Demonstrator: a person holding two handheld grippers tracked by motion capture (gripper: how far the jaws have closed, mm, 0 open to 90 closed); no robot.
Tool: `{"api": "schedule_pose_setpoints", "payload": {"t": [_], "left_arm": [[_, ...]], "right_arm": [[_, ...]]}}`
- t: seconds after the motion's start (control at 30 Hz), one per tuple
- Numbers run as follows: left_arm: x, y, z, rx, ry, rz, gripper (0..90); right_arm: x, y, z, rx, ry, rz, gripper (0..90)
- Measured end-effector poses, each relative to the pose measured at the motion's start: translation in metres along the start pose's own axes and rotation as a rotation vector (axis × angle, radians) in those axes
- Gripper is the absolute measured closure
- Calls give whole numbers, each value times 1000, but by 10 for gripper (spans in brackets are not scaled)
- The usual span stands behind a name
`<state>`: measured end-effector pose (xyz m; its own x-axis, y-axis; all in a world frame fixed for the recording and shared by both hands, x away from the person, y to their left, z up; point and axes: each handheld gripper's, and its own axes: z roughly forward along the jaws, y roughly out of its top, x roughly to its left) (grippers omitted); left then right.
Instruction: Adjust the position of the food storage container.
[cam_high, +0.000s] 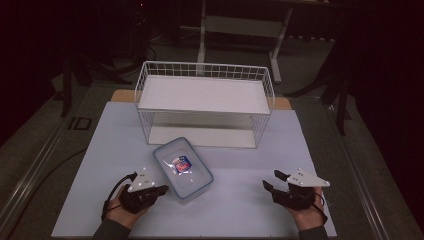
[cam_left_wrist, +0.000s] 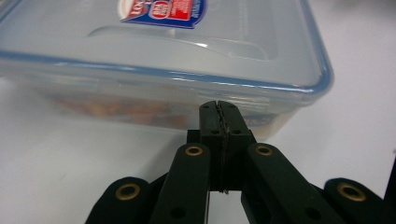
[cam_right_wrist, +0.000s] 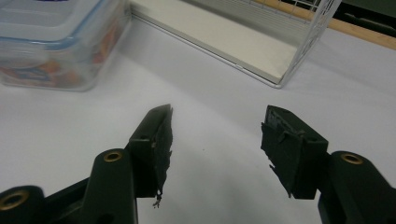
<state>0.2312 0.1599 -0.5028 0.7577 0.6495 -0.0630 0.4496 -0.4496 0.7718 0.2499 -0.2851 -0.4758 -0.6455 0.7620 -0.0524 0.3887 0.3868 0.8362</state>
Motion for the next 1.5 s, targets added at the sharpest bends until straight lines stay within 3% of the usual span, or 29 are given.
{"api": "schedule_pose_setpoints", "payload": {"t": [0.2,0.3,0.6,0.8,0.93,1.1,1.33,1.37,1.5], "left_arm": [[-14,17,22,2,-31,33,900],[-23,27,34,0,-23,65,900],[-39,52,68,0,-28,90,899],[-42,62,81,2,-34,87,899],[-43,63,81,5,-23,95,899],[-35,61,65,-38,-12,63,898],[-9,53,39,-74,46,13,897],[1,50,32,-84,67,-15,897],[22,45,21,-91,120,-49,897]], "right_arm": [[1,0,1,1,6,-6,429],[0,0,0,0,6,-5,430],[0,-1,0,1,10,-4,433],[1,-1,1,2,12,-3,433],[1,-1,1,2,12,-2,433],[0,-2,1,3,10,1,433],[1,-2,1,3,11,0,433],[1,-2,2,4,12,3,433],[0,0,4,-16,36,36,436]]}}
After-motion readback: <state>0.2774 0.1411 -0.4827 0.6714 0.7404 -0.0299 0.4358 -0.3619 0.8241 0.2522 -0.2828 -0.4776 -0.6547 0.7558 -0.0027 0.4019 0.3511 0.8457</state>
